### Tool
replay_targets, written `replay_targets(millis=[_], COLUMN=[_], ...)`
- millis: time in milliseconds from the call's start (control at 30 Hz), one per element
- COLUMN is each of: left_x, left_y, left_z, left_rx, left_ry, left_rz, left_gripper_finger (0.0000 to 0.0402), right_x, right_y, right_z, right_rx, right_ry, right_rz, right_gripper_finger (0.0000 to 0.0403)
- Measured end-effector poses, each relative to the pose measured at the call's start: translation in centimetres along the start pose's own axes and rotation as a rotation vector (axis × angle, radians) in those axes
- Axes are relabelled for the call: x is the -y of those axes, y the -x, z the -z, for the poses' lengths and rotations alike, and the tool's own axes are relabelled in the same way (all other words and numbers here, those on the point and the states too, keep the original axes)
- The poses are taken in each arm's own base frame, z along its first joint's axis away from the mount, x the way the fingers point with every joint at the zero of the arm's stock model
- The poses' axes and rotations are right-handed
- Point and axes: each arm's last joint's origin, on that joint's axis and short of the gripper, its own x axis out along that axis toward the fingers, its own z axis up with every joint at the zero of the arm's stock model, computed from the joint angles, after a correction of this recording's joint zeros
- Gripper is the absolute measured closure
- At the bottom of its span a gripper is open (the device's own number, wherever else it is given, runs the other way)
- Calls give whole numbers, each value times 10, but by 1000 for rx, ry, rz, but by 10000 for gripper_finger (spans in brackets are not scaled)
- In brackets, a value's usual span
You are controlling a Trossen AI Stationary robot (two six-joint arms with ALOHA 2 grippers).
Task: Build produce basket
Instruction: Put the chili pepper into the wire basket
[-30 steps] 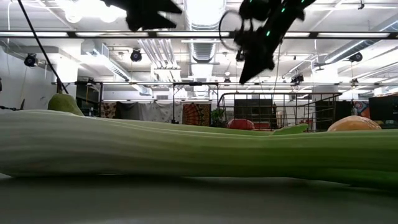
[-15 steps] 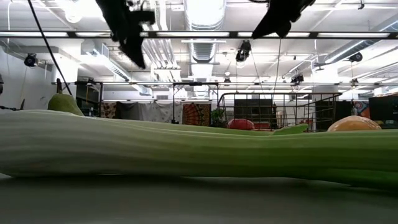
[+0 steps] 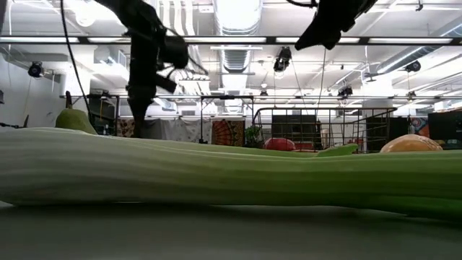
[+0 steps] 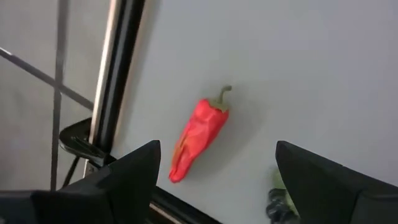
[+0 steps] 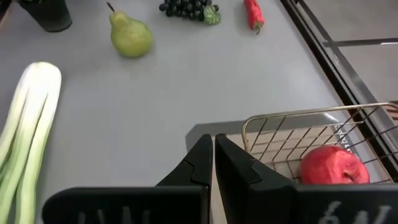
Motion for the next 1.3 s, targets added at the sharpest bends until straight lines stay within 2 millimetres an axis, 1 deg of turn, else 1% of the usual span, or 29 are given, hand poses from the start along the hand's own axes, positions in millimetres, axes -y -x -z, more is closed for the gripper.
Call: replay_targets(millis=[167, 333, 500, 633, 1133, 1300], left_x=[-3, -3, 0, 0, 8, 9], left_y=[-22, -36, -46, -54, -85, -93], left_z=[-5, -9, -12, -15, -21, -24], left_rx=[-75, -128, -160, -191, -280, -286], left_ry=[-42, -50, -60, -70, -105, -109], left_rz=[13, -9, -17, -75, -62, -70], left_gripper_finger=[102, 102, 102, 102, 102, 102], right_x=[0, 0, 0, 0, 0, 0], right_y=[-3, -5, -7, -8, -9, -9], right_z=[4, 7, 10, 12, 14, 14], right_rx=[-13, -14, -23, -28, -32, -32], right_ry=[2, 11, 16, 17, 19, 19], right_rz=[0, 0, 0, 0, 0, 0], right_gripper_finger=[394, 394, 394, 394, 394, 394])
